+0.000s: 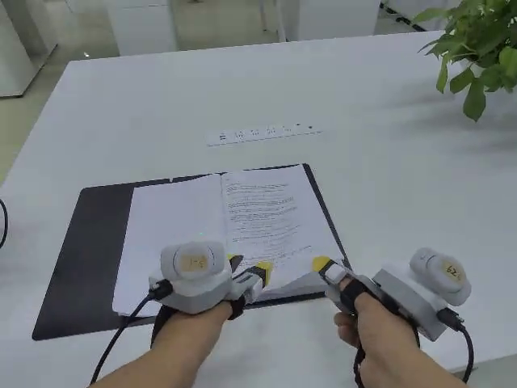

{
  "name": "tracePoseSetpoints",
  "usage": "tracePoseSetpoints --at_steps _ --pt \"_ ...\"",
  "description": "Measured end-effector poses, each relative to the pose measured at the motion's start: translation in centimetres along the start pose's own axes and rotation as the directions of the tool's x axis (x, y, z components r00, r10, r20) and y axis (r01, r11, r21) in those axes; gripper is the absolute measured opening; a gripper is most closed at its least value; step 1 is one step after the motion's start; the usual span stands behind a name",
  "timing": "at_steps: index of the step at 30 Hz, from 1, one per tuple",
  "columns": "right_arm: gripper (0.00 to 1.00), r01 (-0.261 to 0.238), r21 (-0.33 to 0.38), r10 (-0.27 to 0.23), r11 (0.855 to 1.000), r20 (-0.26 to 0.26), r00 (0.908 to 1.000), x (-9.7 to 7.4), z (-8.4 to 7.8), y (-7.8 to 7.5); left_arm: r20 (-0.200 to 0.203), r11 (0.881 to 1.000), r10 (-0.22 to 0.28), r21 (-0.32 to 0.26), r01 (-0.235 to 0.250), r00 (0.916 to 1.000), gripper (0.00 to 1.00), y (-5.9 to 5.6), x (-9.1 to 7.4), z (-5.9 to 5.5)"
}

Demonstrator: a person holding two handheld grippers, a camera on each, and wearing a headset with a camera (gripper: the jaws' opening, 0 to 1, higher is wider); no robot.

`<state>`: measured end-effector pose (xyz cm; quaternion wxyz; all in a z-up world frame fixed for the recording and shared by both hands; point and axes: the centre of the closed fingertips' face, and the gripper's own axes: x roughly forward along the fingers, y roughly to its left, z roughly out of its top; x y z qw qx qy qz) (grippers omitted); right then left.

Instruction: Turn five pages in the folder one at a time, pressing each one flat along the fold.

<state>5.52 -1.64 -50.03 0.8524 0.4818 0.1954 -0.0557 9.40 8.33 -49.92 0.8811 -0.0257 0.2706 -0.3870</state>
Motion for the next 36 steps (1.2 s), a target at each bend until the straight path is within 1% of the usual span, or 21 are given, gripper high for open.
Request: tracePoseSetpoints --at_steps 1,3,4,5,6,7,9,11,13,14,16,20,23,24,26,29,31,33,34,35,36 --pt "0.0 -0.003 -0.006 0.003 1.0 0.001 1.0 -0.1 0.0 0.2 0.009 1.0 0.0 -0.002 0.0 1.0 0.32 0.2 -0.5 0.2" --pt "0.0 -0.026 -0.048 0.026 0.999 0.009 0.9996 -0.4 0.1 1.4 0.019 1.0 0.003 0.0 -0.003 0.9998 0.34 0.7 -1.7 0.5" --pt "0.0 -0.046 -0.097 0.048 0.994 0.013 0.9988 -0.6 0.2 2.4 0.023 1.0 0.006 0.001 -0.006 0.9997 0.34 1.1 -2.5 0.7" --pt "0.0 -0.051 -0.136 0.054 0.989 0.012 0.9985 -0.7 0.2 2.8 0.027 1.0 0.009 0.001 -0.009 0.9996 0.34 1.3 -3.0 0.9" --pt "0.0 -0.061 -0.158 0.064 0.985 0.009 0.9979 -0.7 0.1 3.4 0.04 1.0 0.011 0.0 -0.011 0.9991 0.35 1.6 -3.5 1.2" --pt "0.0 -0.082 -0.189 0.085 0.978 0.007 0.9963 -0.8 -0.1 4.4 0.051 1.0 0.017 -0.003 -0.017 0.9985 0.35 2.0 -4.3 1.5" --pt "0.0 -0.096 -0.253 0.1 0.963 0.003 0.995 -0.9 -0.4 5.6 0.073 1.0 0.026 0.003 -0.026 0.997 0.35 2.7 -5.6 2.0" --pt "0.0 -0.119 -0.29 0.123 0.95 -0.005 0.9924 -0.9 -0.9 6.9 0.082 0.999 0.041 -0.006 -0.041 0.9958 0.35 3.6 -6.8 2.2" --pt "0.0 -0.131 -0.355 0.134 0.926 -0.016 0.9909 -0.9 -1.4 8.0 0.094 0.999 0.053 -0.008 -0.052 0.9942 0.35 4.4 -8.0 2.3" --pt "0.0 -0.139 -0.366 0.143 0.92 -0.018 0.9896 -0.8 -1.6 8.6 0.101 0.998 0.06 -0.008 -0.059 0.9931 0.35 4.7 -8.4 2.4" --pt "0.0 -0.149 -0.415 0.152 0.897 -0.025 0.988 -0.8 -2.0 9.7 0.104 0.998 0.07 -0.008 -0.07 0.9921 0.36 5.5 -9.5 2.2" --pt "0.0 -0.176 -0.481 0.178 0.859 -0.04 0.9831 -0.5 -3.1 11.9 0.109 0.995 0.099 -0.016 -0.098 0.9892 0.36 7.1 -11.2 1.9" --pt "0.0 -0.187 -0.502 0.187 0.845 -0.051 0.9811 -0.3 -3.8 12.9 0.116 0.993 0.118 -0.028 -0.115 0.9863 0.37 8.2 -12.3 1.7" --pt "0.0 -0.193 -0.522 0.19 0.831 -0.061 0.98 -0.1 -4.2 13.4 0.117 0.992 0.125 -0.032 -0.122 0.9852 0.36 8.6 -12.8 1.6" --pt "0.0 -0.203 -0.533 0.196 0.822 -0.072 0.9781 0.1 -5.0 14.1 0.12 0.991 0.135 -0.041 -0.131 0.9836 0.37 9.3 -13.5 1.4" --pt "0.0 -0.215 -0.552 0.194 0.806 -0.097 0.9761 0.7 -6.2 14.8 0.125 0.988 0.151 -0.055 -0.145 0.9806 0.37 10.2 -14.4 1.3" --pt "0.0 -0.226 -0.579 0.192 0.783 -0.121 0.974 1.1 -7.3 15.3 0.131 0.986 0.161 -0.065 -0.153 0.9783 0.37 10.6 -15.0 1.2" --pt "0.0 -0.232 -0.583 0.184 0.779 -0.141 0.9728 1.7 -8.4 15.6 0.134 0.984 0.172 -0.075 -0.163 0.976 0.36 11.1 -15.6 1.2" --pt "0.0 -0.234 -0.591 0.184 0.772 -0.145 0.9722 1.9 -8.7 15.8 0.135 0.983 0.173 -0.08 -0.164 0.9755 0.36 11.3 -15.7 1.1" --pt "0.0 -0.239 -0.606 0.177 0.759 -0.161 0.971 2.2 -9.3 16.0 0.137 0.982 0.178 -0.084 -0.168 0.9745 0.36 11.5 -16.0 1.1" --pt "0.0 -0.243 -0.614 0.17 0.751 -0.176 0.9697 2.4 -9.8 16.1 0.139 0.981 0.182 -0.088 -0.171 0.9735 0.36 11.7 -16.3 1.0"
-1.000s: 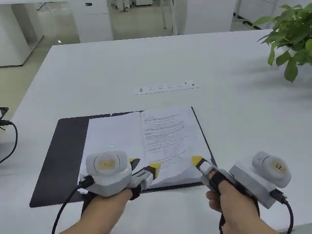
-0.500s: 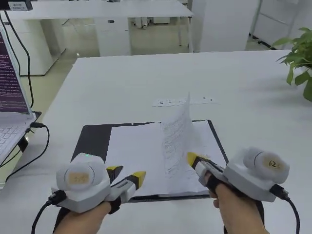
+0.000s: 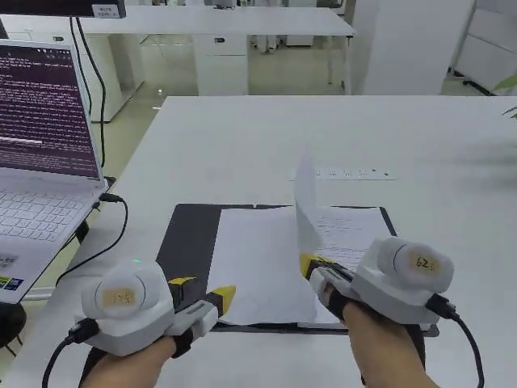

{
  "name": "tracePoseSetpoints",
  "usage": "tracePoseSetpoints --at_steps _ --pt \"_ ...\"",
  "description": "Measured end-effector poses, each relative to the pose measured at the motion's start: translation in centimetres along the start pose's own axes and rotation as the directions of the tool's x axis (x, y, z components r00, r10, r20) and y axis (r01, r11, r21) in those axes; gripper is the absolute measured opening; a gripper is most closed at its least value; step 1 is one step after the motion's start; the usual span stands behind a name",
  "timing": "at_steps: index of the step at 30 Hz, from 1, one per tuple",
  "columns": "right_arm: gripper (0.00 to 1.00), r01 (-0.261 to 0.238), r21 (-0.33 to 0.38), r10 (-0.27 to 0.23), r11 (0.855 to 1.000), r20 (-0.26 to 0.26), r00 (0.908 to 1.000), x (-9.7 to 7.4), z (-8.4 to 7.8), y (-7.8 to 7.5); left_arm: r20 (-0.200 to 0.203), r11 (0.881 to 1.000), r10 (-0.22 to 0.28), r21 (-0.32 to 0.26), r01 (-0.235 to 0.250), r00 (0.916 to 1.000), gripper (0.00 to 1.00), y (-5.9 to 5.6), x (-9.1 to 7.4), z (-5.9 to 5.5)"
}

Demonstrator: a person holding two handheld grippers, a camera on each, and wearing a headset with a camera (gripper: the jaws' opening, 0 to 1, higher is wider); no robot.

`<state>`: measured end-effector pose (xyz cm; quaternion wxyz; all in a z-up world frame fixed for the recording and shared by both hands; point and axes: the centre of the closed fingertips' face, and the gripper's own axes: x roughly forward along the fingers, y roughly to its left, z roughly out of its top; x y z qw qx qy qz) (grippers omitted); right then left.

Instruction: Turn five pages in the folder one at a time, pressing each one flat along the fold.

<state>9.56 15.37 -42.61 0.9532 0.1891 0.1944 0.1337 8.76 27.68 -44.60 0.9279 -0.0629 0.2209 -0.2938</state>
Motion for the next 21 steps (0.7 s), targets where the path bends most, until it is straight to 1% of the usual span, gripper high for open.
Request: tracePoseSetpoints --at_steps 2,4,6,8,9,14,16,18,21 --pt "0.0 -0.008 -0.027 0.008 1.0 -0.012 0.9999 0.8 -0.4 0.8 0.006 1.0 0.007 -0.008 -0.007 1.0 0.36 0.4 -0.5 0.1" --pt "0.0 -0.015 -0.056 0.013 0.998 -0.043 0.999 1.3 -1.1 1.3 0.009 1.0 0.016 -0.01 -0.016 0.9998 0.36 0.9 -0.9 0.1" --pt "0.0 -0.022 -0.105 0.015 0.994 -0.068 0.9976 2.0 -1.7 1.9 0.014 0.999 0.028 -0.02 -0.028 0.9995 0.36 1.5 -1.3 0.1" --pt "0.0 -0.03 -0.124 0.019 0.992 -0.088 0.9959 2.8 -2.4 2.6 0.017 0.999 0.041 -0.03 -0.04 0.999 0.36 2.1 -1.7 0.0" --pt "0.0 -0.037 -0.146 0.021 0.989 -0.108 0.9939 3.2 -2.9 2.8 0.02 0.998 0.045 -0.035 -0.045 0.9988 0.35 2.4 -2.0 0.0" --pt "0.0 -0.063 -0.195 0.031 0.979 -0.162 0.9863 4.5 -4.7 3.7 0.025 0.996 0.068 -0.052 -0.066 0.9974 0.35 3.6 -2.8 -0.2" --pt "0.0 -0.071 -0.218 0.03 0.973 -0.185 0.9823 5.0 -5.5 3.8 0.023 0.995 0.076 -0.065 -0.074 0.9969 0.35 3.9 -3.1 -0.4" --pt "0.0 -0.07 -0.213 0.027 0.974 -0.198 0.9798 5.4 -6.1 3.8 0.02 0.994 0.081 -0.072 -0.079 0.9965 0.35 4.1 -3.3 -0.7" --pt "0.0 -0.079 -0.228 0.026 0.97 -0.226 0.9738 5.9 -7.2 4.0 0.008 0.994 0.082 -0.075 -0.081 0.9966 0.35 4.1 -3.3 -1.1"
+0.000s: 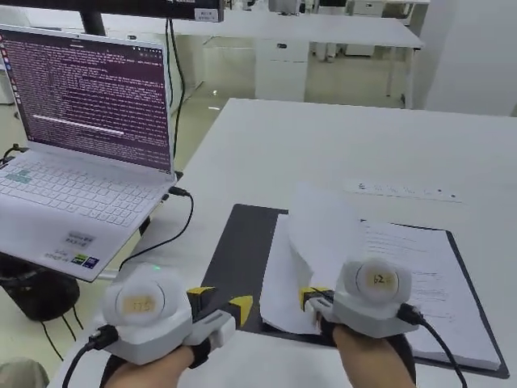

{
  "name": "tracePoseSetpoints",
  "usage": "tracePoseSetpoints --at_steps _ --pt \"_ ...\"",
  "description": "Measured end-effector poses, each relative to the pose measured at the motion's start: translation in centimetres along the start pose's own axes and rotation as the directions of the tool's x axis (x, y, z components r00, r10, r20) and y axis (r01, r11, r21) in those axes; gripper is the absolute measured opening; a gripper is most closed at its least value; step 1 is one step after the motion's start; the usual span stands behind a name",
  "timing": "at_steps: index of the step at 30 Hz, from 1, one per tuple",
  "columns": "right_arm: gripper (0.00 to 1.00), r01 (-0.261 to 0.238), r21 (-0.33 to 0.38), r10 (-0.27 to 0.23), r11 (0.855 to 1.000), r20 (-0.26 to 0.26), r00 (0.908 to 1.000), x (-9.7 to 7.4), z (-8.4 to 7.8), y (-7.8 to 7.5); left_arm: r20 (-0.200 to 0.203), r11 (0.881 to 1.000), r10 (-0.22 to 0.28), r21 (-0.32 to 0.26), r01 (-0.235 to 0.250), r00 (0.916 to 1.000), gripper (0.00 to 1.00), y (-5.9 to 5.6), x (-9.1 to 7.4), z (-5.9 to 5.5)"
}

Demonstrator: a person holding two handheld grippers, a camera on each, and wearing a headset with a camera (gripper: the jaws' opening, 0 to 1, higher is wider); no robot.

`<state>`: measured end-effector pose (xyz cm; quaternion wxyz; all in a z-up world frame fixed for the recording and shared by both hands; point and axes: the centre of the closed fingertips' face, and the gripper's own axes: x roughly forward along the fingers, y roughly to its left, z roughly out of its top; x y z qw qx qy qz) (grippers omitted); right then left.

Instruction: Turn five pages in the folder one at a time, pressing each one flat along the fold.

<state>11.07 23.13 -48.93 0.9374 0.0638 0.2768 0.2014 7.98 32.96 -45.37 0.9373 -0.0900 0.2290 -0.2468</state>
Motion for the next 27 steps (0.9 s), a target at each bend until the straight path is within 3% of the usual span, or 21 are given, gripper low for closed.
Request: tracePoseSetpoints --at_steps 8,18,27 --pt "0.0 -0.015 -0.055 0.011 0.998 -0.069 0.9975 1.5 -2.1 0.6 -0.006 1.0 -0.004 -0.029 0.004 1.0 0.34 -0.2 0.1 -0.6" --pt "0.0 -0.031 -0.118 0.012 0.993 -0.153 0.9882 3.0 -4.3 0.5 -0.03 0.999 -0.015 -0.052 0.014 0.9994 0.35 -0.3 0.4 -1.7" --pt "0.05 -0.066 -0.084 0.05 0.994 -0.181 0.9822 3.5 -5.4 0.8 -0.041 0.998 -0.019 -0.059 0.017 0.999 0.36 -0.6 1.7 -1.6"
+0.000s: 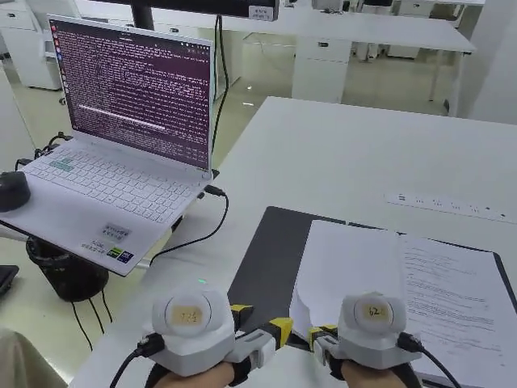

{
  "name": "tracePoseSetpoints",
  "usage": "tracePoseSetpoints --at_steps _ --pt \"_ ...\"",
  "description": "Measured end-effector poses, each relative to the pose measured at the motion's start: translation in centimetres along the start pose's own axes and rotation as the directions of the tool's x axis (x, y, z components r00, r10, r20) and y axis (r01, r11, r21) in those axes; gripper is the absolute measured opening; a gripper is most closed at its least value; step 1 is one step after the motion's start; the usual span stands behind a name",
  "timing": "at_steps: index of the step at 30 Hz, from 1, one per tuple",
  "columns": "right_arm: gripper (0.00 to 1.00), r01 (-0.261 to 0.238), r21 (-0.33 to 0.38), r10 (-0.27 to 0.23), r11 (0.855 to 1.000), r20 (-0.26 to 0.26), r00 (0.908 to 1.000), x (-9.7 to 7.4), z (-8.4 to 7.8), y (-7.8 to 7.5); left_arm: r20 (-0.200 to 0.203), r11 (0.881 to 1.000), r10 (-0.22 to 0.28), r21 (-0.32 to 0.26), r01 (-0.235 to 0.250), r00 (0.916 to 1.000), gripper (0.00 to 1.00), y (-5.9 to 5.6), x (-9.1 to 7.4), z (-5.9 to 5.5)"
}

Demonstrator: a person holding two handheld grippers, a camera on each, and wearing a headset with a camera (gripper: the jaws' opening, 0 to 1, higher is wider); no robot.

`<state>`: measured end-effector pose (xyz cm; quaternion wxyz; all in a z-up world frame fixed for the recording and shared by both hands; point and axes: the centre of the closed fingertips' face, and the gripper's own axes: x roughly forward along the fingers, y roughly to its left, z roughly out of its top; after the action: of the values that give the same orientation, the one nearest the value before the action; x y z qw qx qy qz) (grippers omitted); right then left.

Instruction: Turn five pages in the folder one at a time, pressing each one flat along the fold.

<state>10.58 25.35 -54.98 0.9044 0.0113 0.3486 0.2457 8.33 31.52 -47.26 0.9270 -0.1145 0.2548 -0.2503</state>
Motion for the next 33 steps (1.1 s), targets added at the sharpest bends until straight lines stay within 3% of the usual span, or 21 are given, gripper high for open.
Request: tracePoseSetpoints --at_steps 9,14,19,26,29,33 --pt "0.14 -0.06 0.078 0.056 0.995 0.047 0.9973 -0.6 -0.1 0.5 -0.025 1.0 -0.007 0.015 0.007 0.9997 0.35 -0.5 2.0 -0.2" --pt "0.13 -0.076 0.084 0.067 0.993 0.113 0.9914 -2.3 0.6 0.1 -0.029 0.999 -0.019 0.036 0.02 0.9994 0.34 -1.3 3.5 0.0" --pt "0.09 -0.021 0.116 0.002 0.993 0.165 0.9863 -4.1 0.9 -2.5 -0.061 0.996 -0.028 0.084 0.033 0.9977 0.34 -2.4 5.9 -0.5" --pt "0.07 0.045 0.184 -0.085 0.982 0.213 0.9733 -6.4 1.0 -6.8 -0.12 0.981 -0.022 0.187 0.044 0.9926 0.33 -3.6 9.5 -2.4" --pt "0.05 0.065 0.205 -0.112 0.977 0.226 0.9678 -7.1 1.1 -8.3 -0.144 0.971 0.009 0.236 0.025 0.9896 0.33 -3.4 10.5 -3.3" --pt "0.03 0.084 0.22 -0.136 0.972 0.23 0.9637 -7.4 0.9 -10.1 -0.158 0.971 0.044 0.238 -0.006 0.9865 0.31 -2.7 11.1 -4.5"
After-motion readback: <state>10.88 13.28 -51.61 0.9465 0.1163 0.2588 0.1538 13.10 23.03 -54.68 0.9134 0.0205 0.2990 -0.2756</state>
